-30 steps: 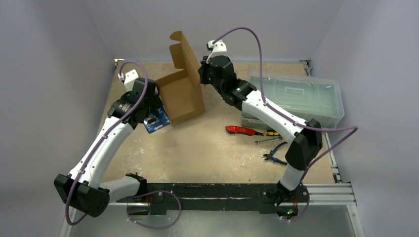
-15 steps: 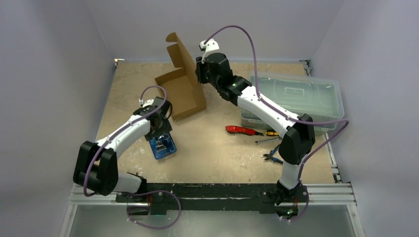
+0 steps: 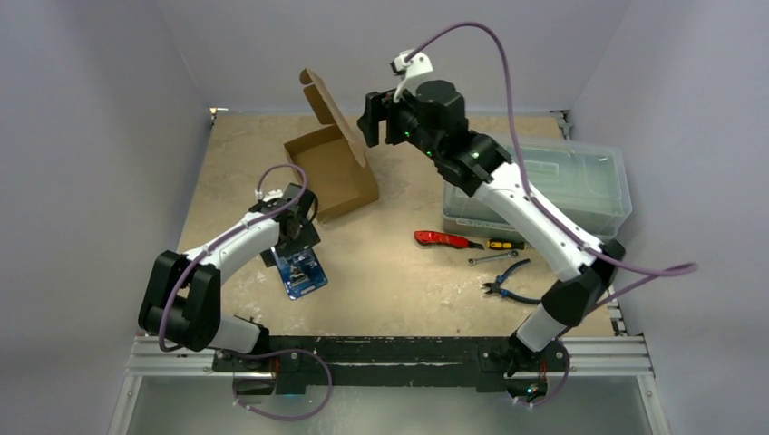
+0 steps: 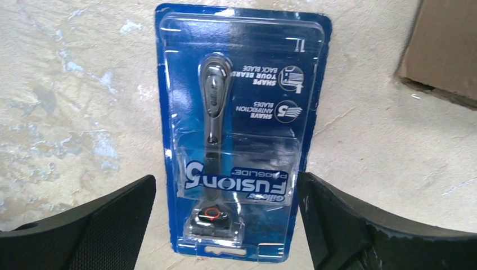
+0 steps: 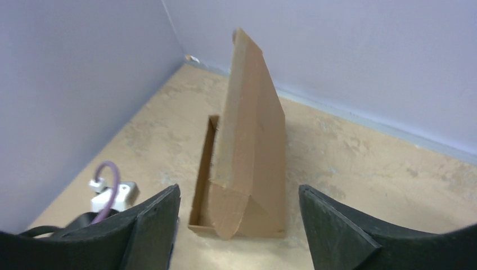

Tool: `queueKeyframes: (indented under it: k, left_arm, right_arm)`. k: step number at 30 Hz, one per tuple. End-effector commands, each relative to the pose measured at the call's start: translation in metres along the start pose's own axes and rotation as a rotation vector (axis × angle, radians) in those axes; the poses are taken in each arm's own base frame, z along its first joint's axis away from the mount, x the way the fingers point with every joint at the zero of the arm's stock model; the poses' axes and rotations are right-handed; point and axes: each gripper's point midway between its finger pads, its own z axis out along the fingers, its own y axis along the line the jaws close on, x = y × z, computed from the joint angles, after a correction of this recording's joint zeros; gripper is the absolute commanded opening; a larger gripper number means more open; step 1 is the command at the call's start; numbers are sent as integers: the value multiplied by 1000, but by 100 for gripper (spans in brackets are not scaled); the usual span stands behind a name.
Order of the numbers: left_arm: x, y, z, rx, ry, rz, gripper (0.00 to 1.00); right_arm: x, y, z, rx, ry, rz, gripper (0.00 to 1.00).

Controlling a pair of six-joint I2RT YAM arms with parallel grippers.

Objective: Unpack the express box

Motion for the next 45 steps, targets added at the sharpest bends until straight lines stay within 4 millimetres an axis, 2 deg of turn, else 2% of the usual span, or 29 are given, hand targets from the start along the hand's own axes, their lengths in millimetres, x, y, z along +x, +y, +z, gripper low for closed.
queueKeyframes:
  k: [1, 6, 11, 16, 21, 25, 28, 30, 34, 36, 39, 45]
  left_arm:
    - [-25, 0, -22, 13, -74, -48, 95]
    - [-55, 1, -66, 75, -168, -94, 96]
    - [-99, -6, -138, 271, -337, -127, 94]
    - [-145, -24, -238, 589, -563, -74, 92]
    - [-182, -35, -354, 911, -826, -24, 92]
    - [-200, -23, -449, 1124, -1072, -15, 96]
    - [-202, -4, -503, 1239, -1229, -23, 98]
    - [-200, 10, -531, 1299, -1319, -34, 99]
    - [-194, 33, -570, 1366, -1451, -42, 99]
    - [-193, 41, -580, 1376, -1488, -48, 99]
    - [-191, 47, -587, 1375, -1515, -41, 99]
    - [-190, 50, -586, 1362, -1520, -37, 99]
  right_arm:
    - [-44, 9, -58, -79, -104, 37, 82]
    - [-56, -7, -104, -42, -164, 44, 89]
    - [-66, -25, -154, 4, -237, 50, 96]
    - [-87, -37, -213, 7, -346, 68, 99]
    - [-115, -56, -281, 42, -499, 115, 99]
    - [-133, -74, -329, 94, -624, 138, 99]
    - [-139, -84, -348, 132, -662, 156, 99]
    - [-143, -89, -361, 142, -687, 170, 99]
    - [-147, -93, -383, 137, -738, 191, 99]
    - [-148, -94, -389, 136, -753, 197, 99]
    - [-149, -96, -396, 135, -770, 208, 99]
    - [-144, -98, -401, 133, -786, 227, 99]
